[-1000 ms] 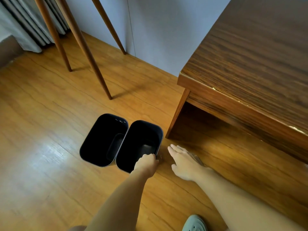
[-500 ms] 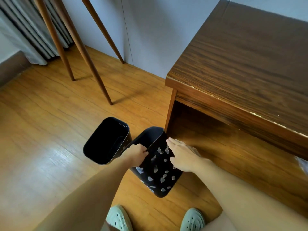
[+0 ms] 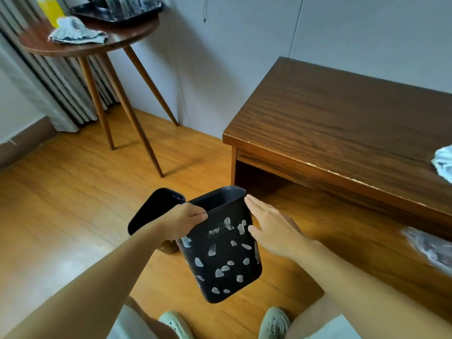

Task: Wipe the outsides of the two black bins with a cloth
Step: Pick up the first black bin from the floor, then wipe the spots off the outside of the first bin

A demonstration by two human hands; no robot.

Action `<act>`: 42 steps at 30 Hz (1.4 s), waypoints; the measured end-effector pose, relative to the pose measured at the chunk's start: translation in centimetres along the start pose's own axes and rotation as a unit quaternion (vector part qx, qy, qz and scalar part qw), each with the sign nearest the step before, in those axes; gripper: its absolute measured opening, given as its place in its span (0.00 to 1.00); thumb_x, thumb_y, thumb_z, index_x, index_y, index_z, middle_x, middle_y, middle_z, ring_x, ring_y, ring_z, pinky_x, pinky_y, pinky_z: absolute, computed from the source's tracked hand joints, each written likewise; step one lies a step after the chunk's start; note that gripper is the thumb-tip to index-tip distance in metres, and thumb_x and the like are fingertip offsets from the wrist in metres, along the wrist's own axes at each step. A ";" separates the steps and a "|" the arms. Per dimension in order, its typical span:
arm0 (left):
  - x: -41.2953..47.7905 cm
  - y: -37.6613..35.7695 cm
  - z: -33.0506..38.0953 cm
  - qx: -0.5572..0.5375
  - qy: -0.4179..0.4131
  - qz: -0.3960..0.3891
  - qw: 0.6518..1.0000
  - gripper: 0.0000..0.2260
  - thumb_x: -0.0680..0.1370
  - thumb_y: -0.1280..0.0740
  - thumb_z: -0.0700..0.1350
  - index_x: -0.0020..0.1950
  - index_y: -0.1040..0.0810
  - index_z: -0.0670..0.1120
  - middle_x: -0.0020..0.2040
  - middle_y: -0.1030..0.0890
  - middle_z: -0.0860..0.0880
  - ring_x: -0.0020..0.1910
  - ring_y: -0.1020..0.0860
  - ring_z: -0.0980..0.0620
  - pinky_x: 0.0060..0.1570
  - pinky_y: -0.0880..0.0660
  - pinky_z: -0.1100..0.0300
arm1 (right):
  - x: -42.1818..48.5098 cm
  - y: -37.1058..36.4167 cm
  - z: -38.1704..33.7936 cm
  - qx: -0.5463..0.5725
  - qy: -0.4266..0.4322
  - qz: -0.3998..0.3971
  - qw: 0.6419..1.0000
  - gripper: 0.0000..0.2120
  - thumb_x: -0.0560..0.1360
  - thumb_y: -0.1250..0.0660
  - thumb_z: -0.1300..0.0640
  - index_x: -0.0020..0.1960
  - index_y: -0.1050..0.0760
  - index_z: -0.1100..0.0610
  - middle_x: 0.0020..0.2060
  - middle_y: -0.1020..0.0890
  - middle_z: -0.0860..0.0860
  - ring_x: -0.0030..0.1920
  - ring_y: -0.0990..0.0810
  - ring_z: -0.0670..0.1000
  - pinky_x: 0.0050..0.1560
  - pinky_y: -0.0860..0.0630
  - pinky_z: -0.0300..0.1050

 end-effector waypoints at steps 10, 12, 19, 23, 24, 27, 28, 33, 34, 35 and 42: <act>-3.2 1.8 6.2 -0.041 -0.035 0.022 0.998 0.14 0.86 0.42 0.47 0.50 0.17 0.50 0.45 0.13 0.53 0.44 0.15 0.57 0.49 0.18 0.60 | -12.4 21.1 6.1 -0.105 -0.045 0.516 0.849 0.15 0.80 0.40 0.58 0.57 0.15 0.56 0.51 0.13 0.51 0.53 0.17 0.51 0.50 0.23 0.43; -3.3 1.7 6.6 -0.046 -0.041 0.016 0.998 0.15 0.86 0.42 0.48 0.49 0.17 0.49 0.45 0.13 0.52 0.46 0.15 0.55 0.53 0.18 0.52 | -14.2 24.5 11.6 -0.119 -0.166 0.522 0.828 0.15 0.79 0.39 0.57 0.62 0.18 0.56 0.59 0.16 0.53 0.62 0.21 0.55 0.60 0.25 0.52; -4.4 2.0 7.6 -0.033 -0.047 0.024 0.998 0.15 0.86 0.41 0.49 0.48 0.17 0.48 0.45 0.13 0.50 0.48 0.15 0.49 0.55 0.19 0.42 | -15.8 25.5 27.6 -0.058 -0.469 0.275 0.837 0.37 0.81 0.46 0.36 0.82 0.46 0.56 0.81 0.44 0.58 0.80 0.47 0.61 0.77 0.44 0.62; -5.7 3.0 7.4 -0.045 -0.042 0.049 0.997 0.15 0.86 0.41 0.50 0.48 0.17 0.48 0.45 0.13 0.50 0.46 0.14 0.49 0.55 0.20 0.41 | -14.6 21.7 29.3 -0.016 -0.475 0.165 0.864 0.31 0.82 0.49 0.35 0.81 0.41 0.49 0.81 0.40 0.56 0.78 0.41 0.63 0.76 0.46 0.65; -6.0 3.3 7.3 -0.051 -0.039 0.052 0.997 0.15 0.86 0.41 0.50 0.48 0.17 0.48 0.45 0.13 0.50 0.47 0.14 0.49 0.55 0.20 0.41 | -14.2 21.3 29.1 -0.042 -0.466 0.167 0.868 0.29 0.82 0.47 0.37 0.80 0.38 0.48 0.80 0.39 0.55 0.78 0.39 0.62 0.76 0.44 0.64; -7.0 4.0 7.0 -0.074 -0.025 0.065 0.995 0.15 0.86 0.41 0.49 0.50 0.16 0.48 0.46 0.12 0.51 0.46 0.14 0.51 0.56 0.19 0.45 | -13.5 21.6 26.8 -0.100 -0.408 0.244 0.874 0.23 0.82 0.39 0.45 0.75 0.28 0.52 0.73 0.28 0.58 0.70 0.28 0.65 0.71 0.32 0.61; -7.3 4.2 6.9 -0.085 -0.020 0.072 0.994 0.15 0.86 0.41 0.48 0.51 0.16 0.47 0.46 0.12 0.51 0.46 0.14 0.52 0.56 0.18 0.47 | -13.3 21.7 25.7 -0.103 -0.383 0.268 0.878 0.21 0.82 0.37 0.48 0.72 0.26 0.54 0.70 0.24 0.59 0.66 0.26 0.66 0.67 0.29 0.60; -8.7 4.4 6.4 -0.153 0.002 0.096 0.983 0.14 0.86 0.41 0.46 0.52 0.16 0.47 0.46 0.11 0.50 0.46 0.13 0.51 0.55 0.18 0.51 | -10.8 19.7 20.4 -0.072 -0.262 0.289 0.918 0.22 0.79 0.32 0.48 0.71 0.27 0.50 0.67 0.25 0.55 0.64 0.27 0.63 0.61 0.29 0.56; -8.9 4.5 6.3 -0.165 0.007 0.103 0.981 0.14 0.86 0.41 0.46 0.52 0.16 0.47 0.46 0.11 0.50 0.46 0.13 0.51 0.56 0.18 0.50 | -10.0 19.1 19.3 -0.077 -0.244 0.273 0.928 0.27 0.78 0.31 0.44 0.74 0.31 0.48 0.68 0.26 0.53 0.65 0.28 0.61 0.63 0.30 0.56; -9.1 4.5 6.1 -0.176 0.011 0.109 0.978 0.14 0.86 0.41 0.46 0.52 0.16 0.46 0.45 0.11 0.49 0.46 0.13 0.50 0.56 0.18 0.49 | -9.2 18.4 18.4 -0.091 -0.227 0.253 0.936 0.31 0.77 0.31 0.40 0.77 0.34 0.47 0.68 0.27 0.51 0.67 0.29 0.60 0.66 0.31 0.56; -10.3 4.6 5.0 -0.240 0.041 0.149 0.958 0.15 0.86 0.40 0.46 0.50 0.15 0.43 0.43 0.12 0.44 0.43 0.13 0.42 0.54 0.18 0.43 | -6.0 16.6 13.7 -0.234 -0.130 0.297 0.917 0.30 0.72 0.21 0.53 0.72 0.25 0.50 0.57 0.23 0.53 0.55 0.22 0.57 0.57 0.24 0.55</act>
Point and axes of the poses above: each hand's wrist, its own x-axis towards the middle knuckle, its own y-axis out of the back of the hand, z = x × y, the point moved 9 cm from there along x, towards the middle knuckle
